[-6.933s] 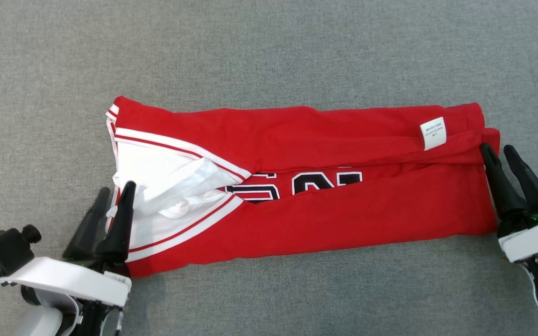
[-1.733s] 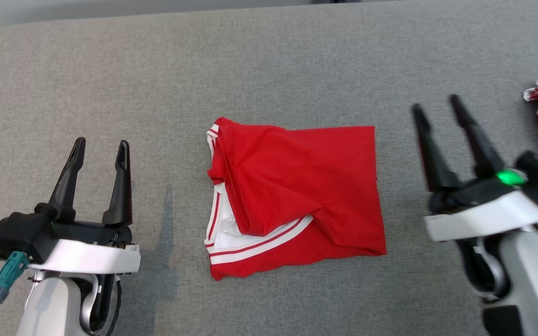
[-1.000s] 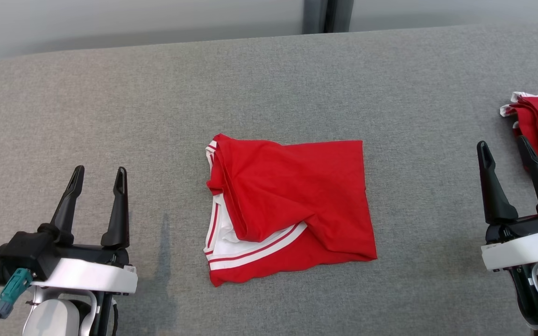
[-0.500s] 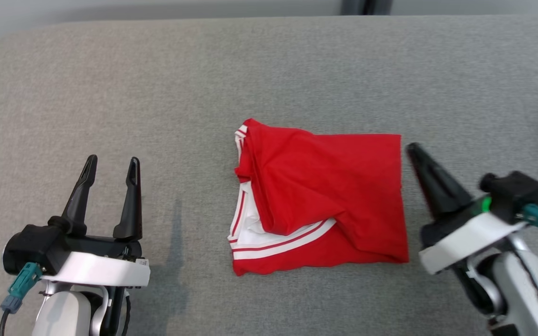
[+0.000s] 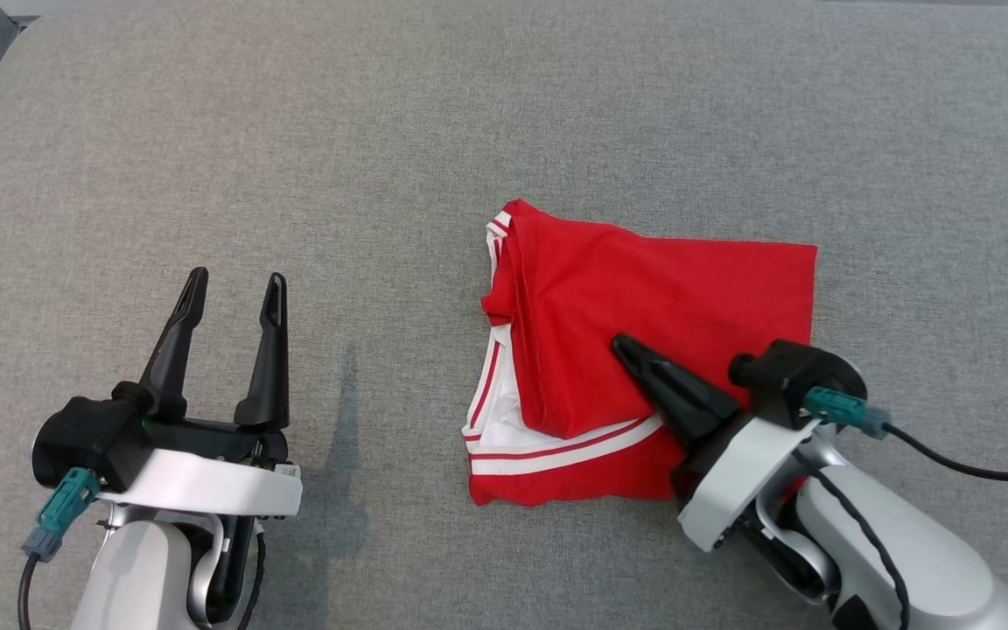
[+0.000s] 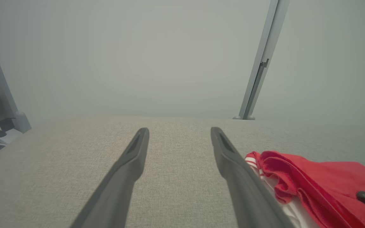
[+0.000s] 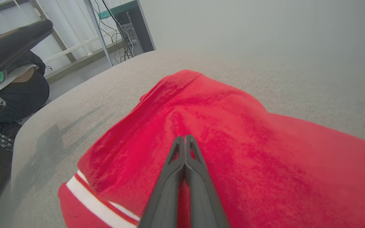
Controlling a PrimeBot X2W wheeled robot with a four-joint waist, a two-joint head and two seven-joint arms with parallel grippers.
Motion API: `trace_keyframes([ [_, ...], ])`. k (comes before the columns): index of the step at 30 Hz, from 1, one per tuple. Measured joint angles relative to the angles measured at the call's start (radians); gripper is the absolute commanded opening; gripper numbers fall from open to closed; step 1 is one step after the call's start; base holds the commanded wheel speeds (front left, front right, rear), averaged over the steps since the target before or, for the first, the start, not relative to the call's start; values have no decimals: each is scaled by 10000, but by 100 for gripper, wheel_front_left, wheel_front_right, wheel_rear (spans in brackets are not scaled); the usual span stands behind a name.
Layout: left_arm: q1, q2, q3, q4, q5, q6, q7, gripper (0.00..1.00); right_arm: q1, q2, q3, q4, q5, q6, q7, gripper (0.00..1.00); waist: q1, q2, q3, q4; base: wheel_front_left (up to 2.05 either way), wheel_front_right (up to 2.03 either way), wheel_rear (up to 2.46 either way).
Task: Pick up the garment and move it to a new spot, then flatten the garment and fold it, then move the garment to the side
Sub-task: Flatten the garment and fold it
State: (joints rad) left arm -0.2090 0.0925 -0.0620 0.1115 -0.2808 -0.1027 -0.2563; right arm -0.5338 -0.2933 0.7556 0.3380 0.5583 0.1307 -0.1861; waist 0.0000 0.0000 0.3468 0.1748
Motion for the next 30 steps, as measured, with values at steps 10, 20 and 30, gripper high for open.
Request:
trace_keyframes([
  [10, -120, -10, 29, 224, -8, -35, -27, 100, -766, 399, 2023, 892, 1137, 0, -372, 0, 0, 0, 41, -53, 0, 0, 0],
  [20, -235, -69, 88, 209, -8, -119, -35, 100, -1317, 828, 2169, 2080, 1430, 0, -713, 0, 0, 0, 127, -9, 0, 0, 0],
  [30, -187, -121, 153, 311, 33, -167, -36, 100, -1099, 1141, 2872, 2326, 2013, -12, -786, 0, 0, 0, -169, -107, 0, 0, 0],
])
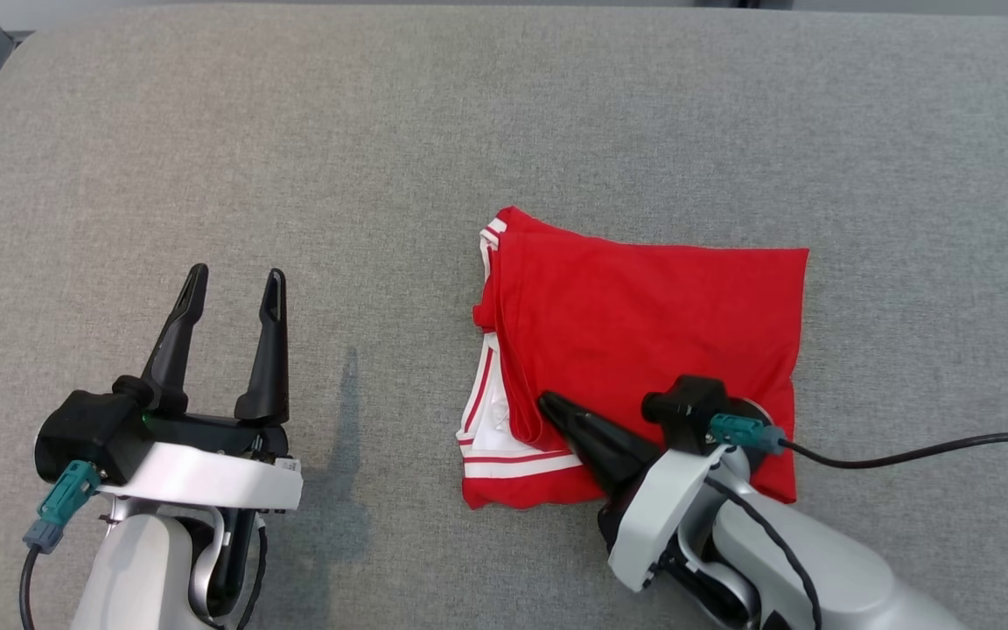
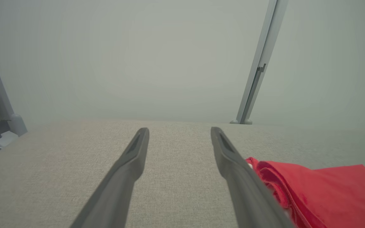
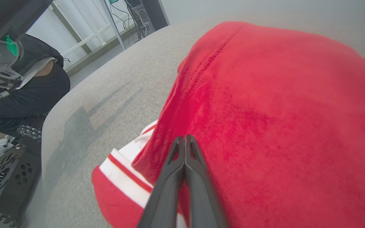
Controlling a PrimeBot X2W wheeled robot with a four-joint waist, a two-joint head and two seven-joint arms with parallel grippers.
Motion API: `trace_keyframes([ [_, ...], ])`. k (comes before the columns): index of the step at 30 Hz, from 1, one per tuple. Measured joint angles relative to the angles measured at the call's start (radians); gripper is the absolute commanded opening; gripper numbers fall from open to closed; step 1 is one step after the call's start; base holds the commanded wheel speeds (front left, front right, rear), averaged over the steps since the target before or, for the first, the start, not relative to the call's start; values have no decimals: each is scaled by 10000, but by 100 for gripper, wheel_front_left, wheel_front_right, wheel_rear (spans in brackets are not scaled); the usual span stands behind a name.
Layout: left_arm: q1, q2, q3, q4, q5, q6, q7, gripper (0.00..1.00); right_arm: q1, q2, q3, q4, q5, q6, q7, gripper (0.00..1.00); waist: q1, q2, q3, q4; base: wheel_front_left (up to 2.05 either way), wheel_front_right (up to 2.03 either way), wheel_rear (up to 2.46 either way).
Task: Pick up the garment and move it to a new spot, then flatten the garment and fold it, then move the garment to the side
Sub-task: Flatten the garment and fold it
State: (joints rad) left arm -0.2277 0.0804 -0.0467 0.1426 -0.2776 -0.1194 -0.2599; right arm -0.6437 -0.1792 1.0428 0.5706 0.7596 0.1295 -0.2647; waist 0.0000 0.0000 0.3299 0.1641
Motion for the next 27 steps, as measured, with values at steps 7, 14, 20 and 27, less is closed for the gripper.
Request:
trace_keyframes([
  [7, 138, -10, -13, 142, 58, -27, 0, 100, 387, 278, 311, -79, 357, 0, 0, 0, 0, 0, -330, -99, 0, 0, 0],
  [14, 405, 77, -21, 278, 136, -31, 0, 100, 877, 407, 359, -767, 481, 4, 6, 0, 0, 0, -809, -228, 0, 0, 0],
  [20, 723, 174, 31, 201, 207, 21, 0, 100, 1622, 130, -1377, -2163, -247, 12, 4, 0, 0, 0, -1219, -494, 0, 0, 0],
  [27, 1122, 253, 107, -117, 201, 276, 240, 100, 3113, -299, -4447, -3359, -1490, 12, 4, 100, 0, 0, -1713, -937, 0, 0, 0],
])
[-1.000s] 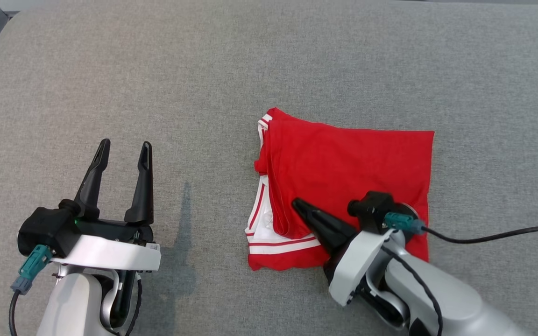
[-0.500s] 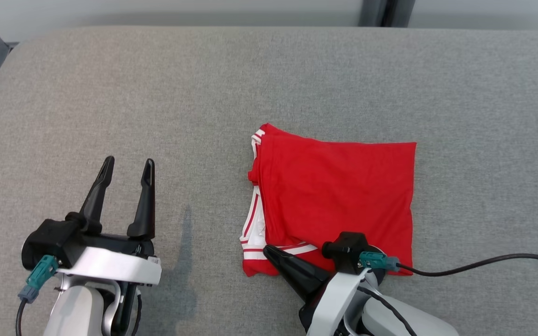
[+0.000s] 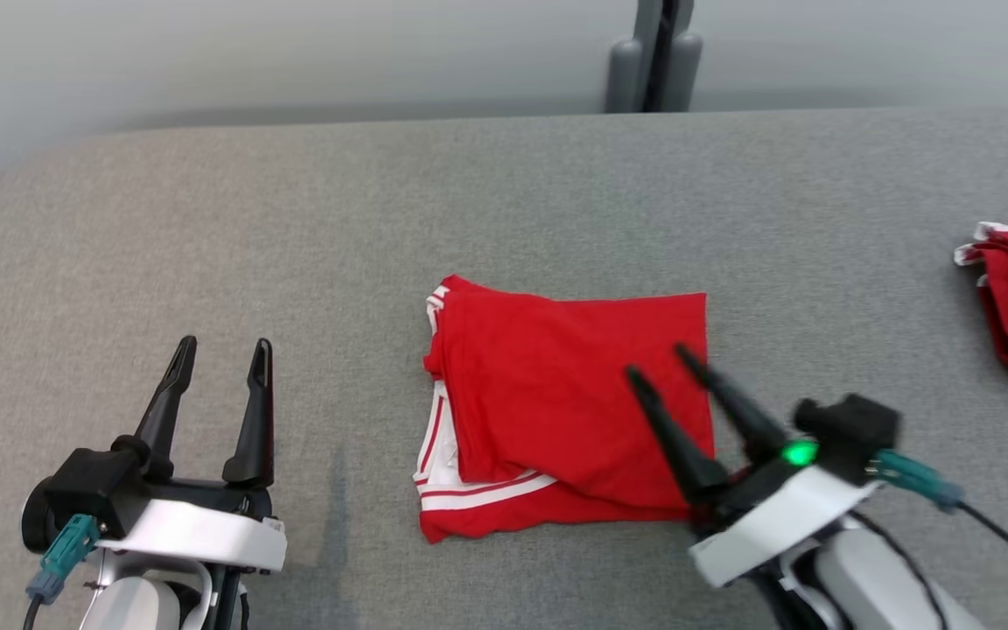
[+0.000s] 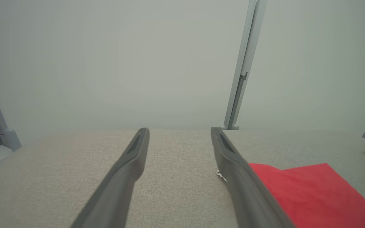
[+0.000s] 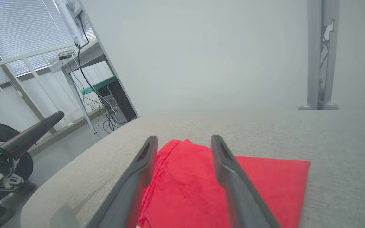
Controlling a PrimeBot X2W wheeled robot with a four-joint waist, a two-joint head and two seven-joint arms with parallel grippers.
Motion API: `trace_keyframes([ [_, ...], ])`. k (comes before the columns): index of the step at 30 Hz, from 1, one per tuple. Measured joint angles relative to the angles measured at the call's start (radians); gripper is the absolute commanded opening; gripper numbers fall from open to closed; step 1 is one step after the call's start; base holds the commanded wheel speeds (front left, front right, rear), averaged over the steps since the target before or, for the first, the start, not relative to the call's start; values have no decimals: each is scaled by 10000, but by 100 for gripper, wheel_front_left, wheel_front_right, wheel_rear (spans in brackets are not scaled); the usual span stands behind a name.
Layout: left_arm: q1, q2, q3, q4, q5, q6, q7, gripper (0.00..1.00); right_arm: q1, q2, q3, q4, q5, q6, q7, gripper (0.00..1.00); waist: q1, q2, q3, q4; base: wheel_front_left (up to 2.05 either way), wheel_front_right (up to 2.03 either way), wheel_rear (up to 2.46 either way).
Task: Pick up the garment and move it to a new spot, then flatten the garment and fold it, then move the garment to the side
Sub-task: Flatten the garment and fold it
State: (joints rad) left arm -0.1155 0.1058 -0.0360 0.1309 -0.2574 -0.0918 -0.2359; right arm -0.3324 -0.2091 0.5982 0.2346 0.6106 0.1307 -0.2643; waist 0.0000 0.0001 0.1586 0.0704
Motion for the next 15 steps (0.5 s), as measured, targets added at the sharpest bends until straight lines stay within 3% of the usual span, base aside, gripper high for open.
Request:
trace_keyframes([
  [5, 296, 56, 48, -291, -65, 119, 267, 100, 864, -77, -2050, -424, -727, 0, 0, 100, 0, 0, -331, -284, 0, 0, 0],
  [15, 864, 337, 138, -784, -153, 244, 660, 100, 1967, -316, -4893, -1183, -1737, 0, 752, 100, 0, 0, -884, -641, 0, 0, 0],
])
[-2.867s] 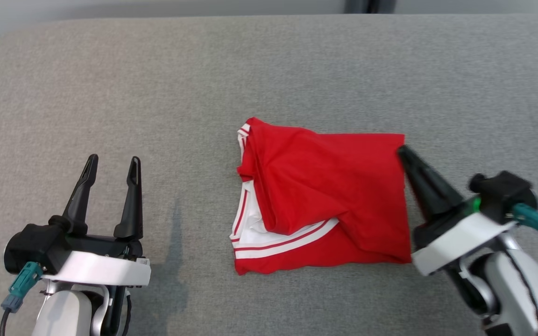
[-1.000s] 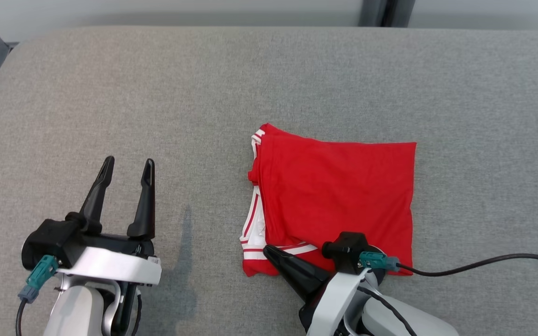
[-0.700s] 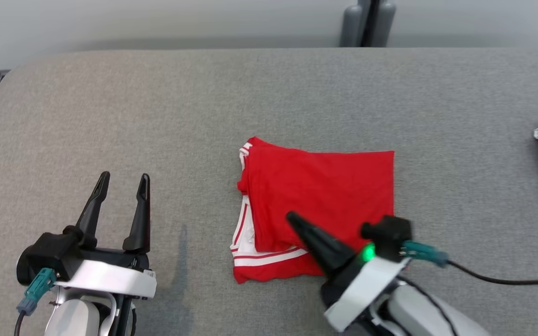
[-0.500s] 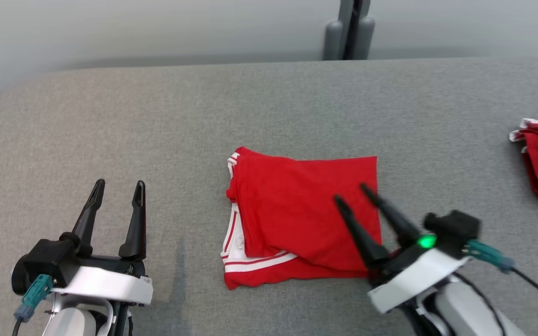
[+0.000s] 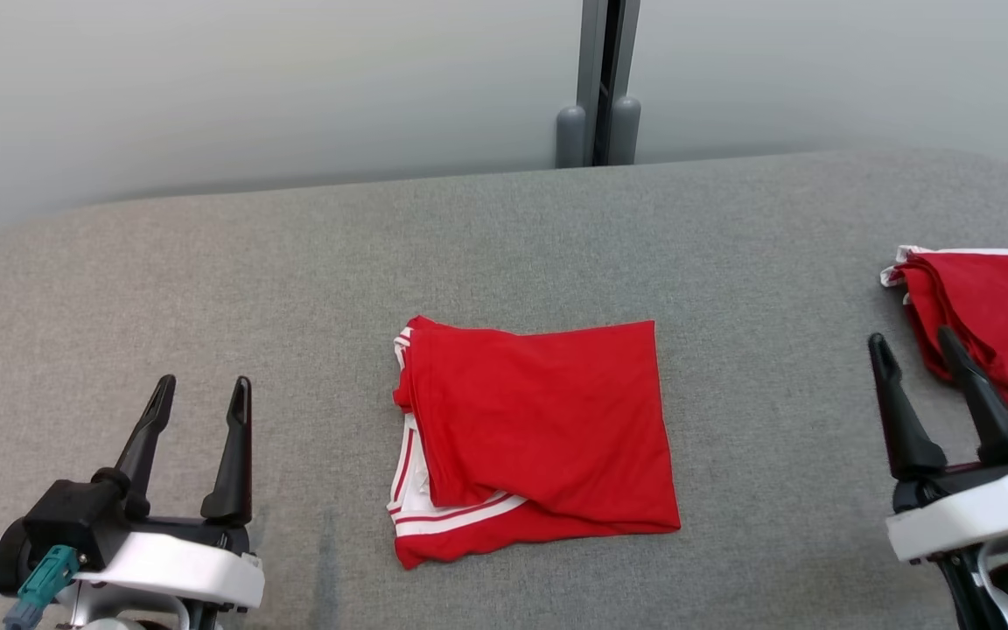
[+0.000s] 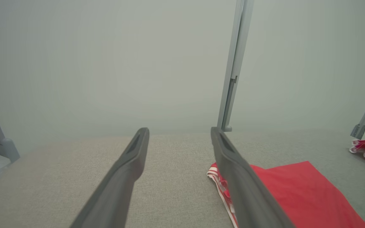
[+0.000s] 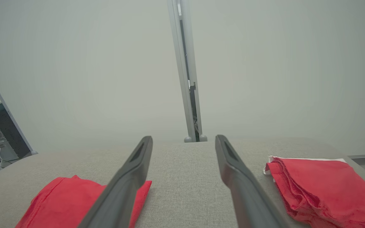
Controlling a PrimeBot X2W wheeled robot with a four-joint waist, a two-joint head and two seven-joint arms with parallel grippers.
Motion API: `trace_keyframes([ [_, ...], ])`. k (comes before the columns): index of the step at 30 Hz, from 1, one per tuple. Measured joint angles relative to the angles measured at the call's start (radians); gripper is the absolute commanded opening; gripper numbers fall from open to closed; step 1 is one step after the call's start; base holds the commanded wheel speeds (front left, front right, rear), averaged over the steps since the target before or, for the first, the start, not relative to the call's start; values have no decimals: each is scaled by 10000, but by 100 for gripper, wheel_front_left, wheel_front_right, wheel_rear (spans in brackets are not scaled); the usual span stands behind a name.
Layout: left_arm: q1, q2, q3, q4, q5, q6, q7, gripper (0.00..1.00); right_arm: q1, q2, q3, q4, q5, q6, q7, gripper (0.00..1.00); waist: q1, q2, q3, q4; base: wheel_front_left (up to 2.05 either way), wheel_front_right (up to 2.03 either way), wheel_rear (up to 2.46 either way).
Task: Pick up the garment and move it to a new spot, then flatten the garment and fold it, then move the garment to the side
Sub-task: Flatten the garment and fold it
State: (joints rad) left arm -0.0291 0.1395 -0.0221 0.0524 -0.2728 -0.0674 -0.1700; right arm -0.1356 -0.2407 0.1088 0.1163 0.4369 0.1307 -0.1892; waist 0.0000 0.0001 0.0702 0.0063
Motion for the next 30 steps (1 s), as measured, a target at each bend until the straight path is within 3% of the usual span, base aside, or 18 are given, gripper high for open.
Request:
trace_keyframes([
  [8, 497, 201, 107, -272, 69, 230, 146, 100, 848, 205, -763, -610, -341, 0, 738, 100, 0, 0, -488, 26, 0, 0, 0],
  [30, 1159, 518, 71, -786, 79, 439, 454, 100, 1682, 575, -1246, -1377, -623, 0, 1544, 100, 0, 0, -954, 232, 0, 0, 0],
])
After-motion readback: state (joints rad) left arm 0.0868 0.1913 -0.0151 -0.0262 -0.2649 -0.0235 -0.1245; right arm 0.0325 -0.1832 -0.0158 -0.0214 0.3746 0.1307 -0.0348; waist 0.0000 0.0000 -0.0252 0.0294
